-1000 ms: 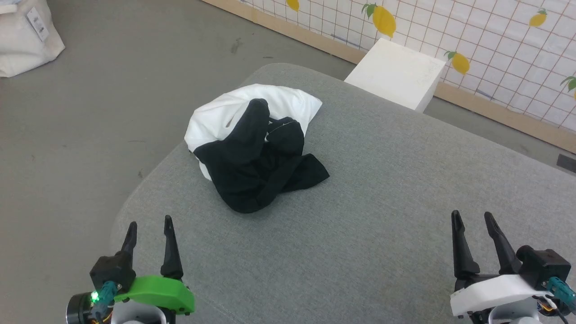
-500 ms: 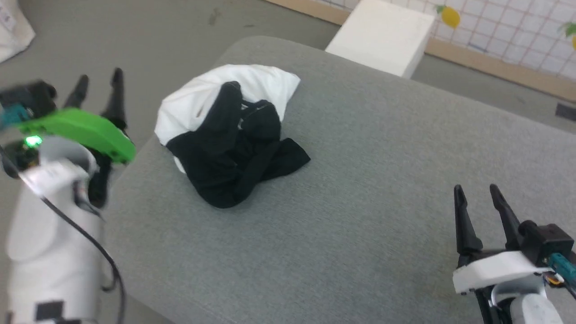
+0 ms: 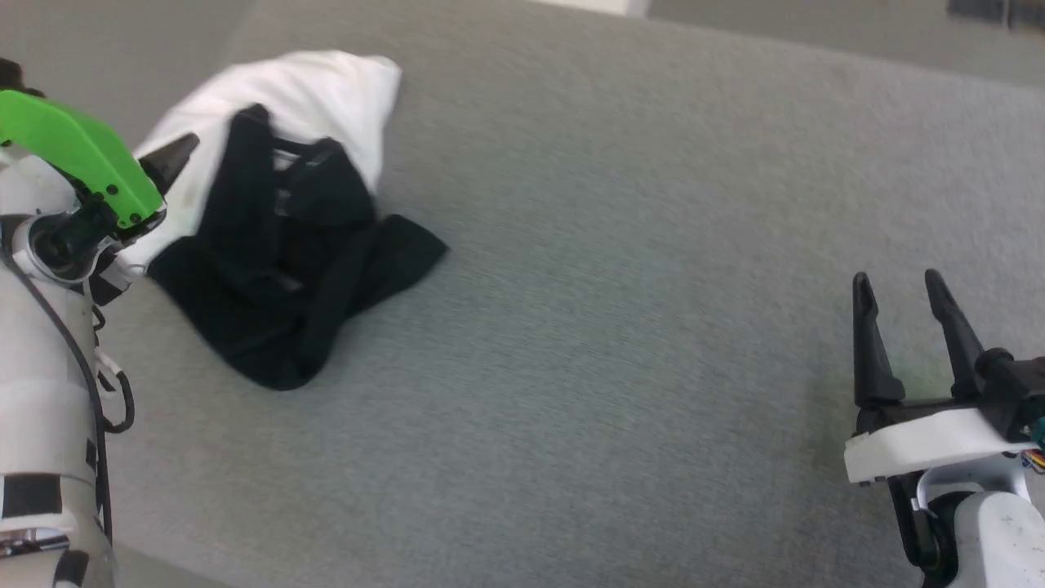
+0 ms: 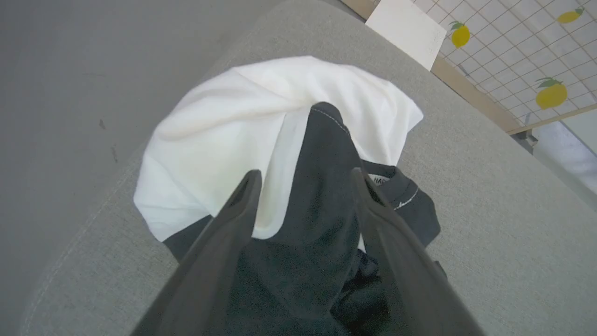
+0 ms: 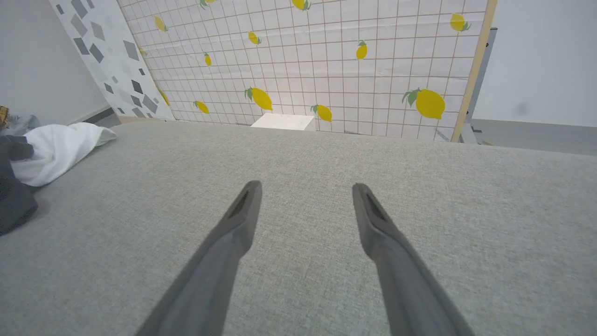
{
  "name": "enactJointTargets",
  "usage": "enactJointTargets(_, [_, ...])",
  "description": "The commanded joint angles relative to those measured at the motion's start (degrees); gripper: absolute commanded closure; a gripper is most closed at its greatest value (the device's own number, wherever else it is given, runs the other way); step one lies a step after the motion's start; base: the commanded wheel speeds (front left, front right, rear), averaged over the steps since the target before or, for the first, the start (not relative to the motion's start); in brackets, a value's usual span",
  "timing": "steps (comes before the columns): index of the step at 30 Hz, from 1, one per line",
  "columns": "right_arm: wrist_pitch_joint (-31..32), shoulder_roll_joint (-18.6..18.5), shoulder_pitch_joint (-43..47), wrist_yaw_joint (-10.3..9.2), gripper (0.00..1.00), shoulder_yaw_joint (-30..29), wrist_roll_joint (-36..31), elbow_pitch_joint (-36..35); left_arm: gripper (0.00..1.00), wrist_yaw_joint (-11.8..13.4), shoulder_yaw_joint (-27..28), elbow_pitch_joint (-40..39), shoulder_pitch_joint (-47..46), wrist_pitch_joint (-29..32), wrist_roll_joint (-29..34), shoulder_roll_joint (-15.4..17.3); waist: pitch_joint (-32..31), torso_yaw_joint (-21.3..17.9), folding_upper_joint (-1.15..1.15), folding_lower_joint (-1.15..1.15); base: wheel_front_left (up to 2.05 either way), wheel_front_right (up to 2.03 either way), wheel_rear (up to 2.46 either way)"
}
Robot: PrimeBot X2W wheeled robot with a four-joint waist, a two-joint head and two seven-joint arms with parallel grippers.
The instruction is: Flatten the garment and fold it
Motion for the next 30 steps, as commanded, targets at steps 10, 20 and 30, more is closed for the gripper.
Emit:
enactJointTargets(10, [1.0,0.0,-1.2,-0.08,0.00,-1.6,-1.0,-3.0,0.00,2.4,-2.2,5.5,-1.1,10.5,-1.5,-1.6,10.0,-6.3,0.00,-0.01,0.00,0.00,0.00])
enactJointTargets(20, [2.5,0.0,-1.0,-0.08,0.00,-1.6,-1.9,-4.3,1.00,1.6,-4.4,6.5,2.2,2.4,0.0,-5.4,10.1,-4.1,0.00,-0.01,0.00,0.00,0.00])
enactJointTargets(30, [1.7,0.0,0.4,-0.08,0.00,0.0,-0.4,-0.4,1.00,-0.5,-5.0,0.8,-2.0,-16.2,1.2,-2.9,1.5,-0.5,0.00,-0.01,0.00,0.00,0.00])
